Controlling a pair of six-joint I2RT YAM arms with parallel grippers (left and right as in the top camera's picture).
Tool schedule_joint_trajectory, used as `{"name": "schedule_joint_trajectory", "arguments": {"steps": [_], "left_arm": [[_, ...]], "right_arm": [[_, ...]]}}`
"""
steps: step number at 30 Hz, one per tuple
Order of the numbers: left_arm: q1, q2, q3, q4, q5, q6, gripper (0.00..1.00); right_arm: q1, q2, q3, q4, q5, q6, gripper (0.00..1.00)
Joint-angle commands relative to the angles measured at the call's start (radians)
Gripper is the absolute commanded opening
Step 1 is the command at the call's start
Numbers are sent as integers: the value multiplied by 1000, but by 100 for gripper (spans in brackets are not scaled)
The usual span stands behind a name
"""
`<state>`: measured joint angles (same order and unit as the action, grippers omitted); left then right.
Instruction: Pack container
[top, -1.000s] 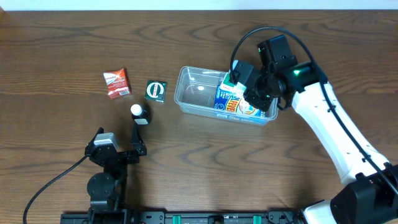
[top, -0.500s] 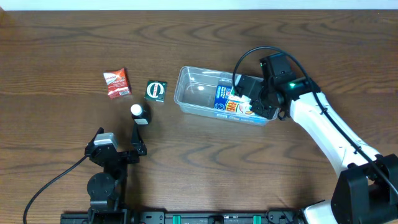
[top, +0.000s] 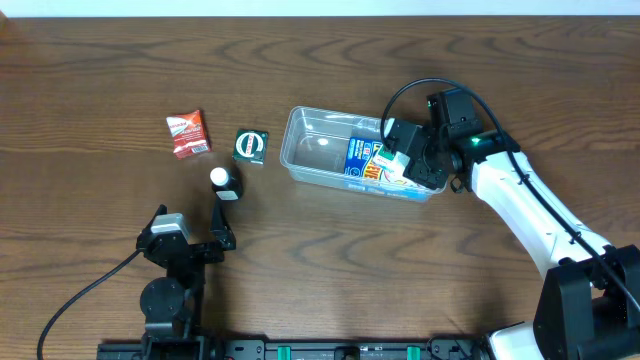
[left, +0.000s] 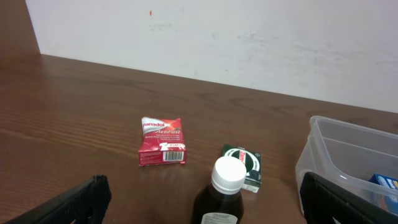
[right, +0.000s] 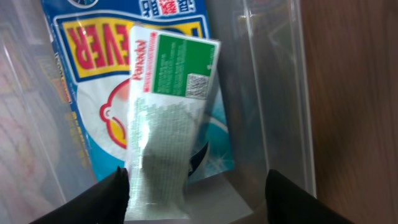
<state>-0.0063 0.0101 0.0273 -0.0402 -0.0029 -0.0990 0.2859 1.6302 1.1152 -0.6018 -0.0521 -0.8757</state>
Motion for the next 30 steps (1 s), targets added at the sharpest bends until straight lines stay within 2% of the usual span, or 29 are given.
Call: {"name": "schedule_joint_trajectory", "arguments": {"steps": [1, 3, 5, 9, 14, 16, 22, 25, 30], "left_arm": [[6, -5, -23, -33, -11, 16, 98], [6, -5, -23, -33, -11, 16, 98], [6, -5, -23, -33, -11, 17, 98], [6, -5, -23, -33, -11, 16, 98], [6, -5, -23, -33, -11, 16, 98], [6, -5, -23, -33, -11, 17, 98], [6, -5, -23, -33, -11, 16, 98], [6, -5, -23, -33, -11, 17, 98], [6, -5, -23, -33, -11, 17, 98]], "right_arm": [[-4, 12, -5, 15, -4, 15, 75], [-3, 7, 3, 19, -5, 64, 78], [-2, -8, 29, 18, -5, 183, 80], [7, -56, 109, -32, -42, 407, 77], [20, -134, 193, -159, -132, 573, 63], [22, -161, 195, -201, -180, 624, 55], [23, -177, 188, -442, -320, 666, 29], [30, -177, 159, -518, -319, 664, 25], [32, -177, 82, -516, -314, 651, 23]]}}
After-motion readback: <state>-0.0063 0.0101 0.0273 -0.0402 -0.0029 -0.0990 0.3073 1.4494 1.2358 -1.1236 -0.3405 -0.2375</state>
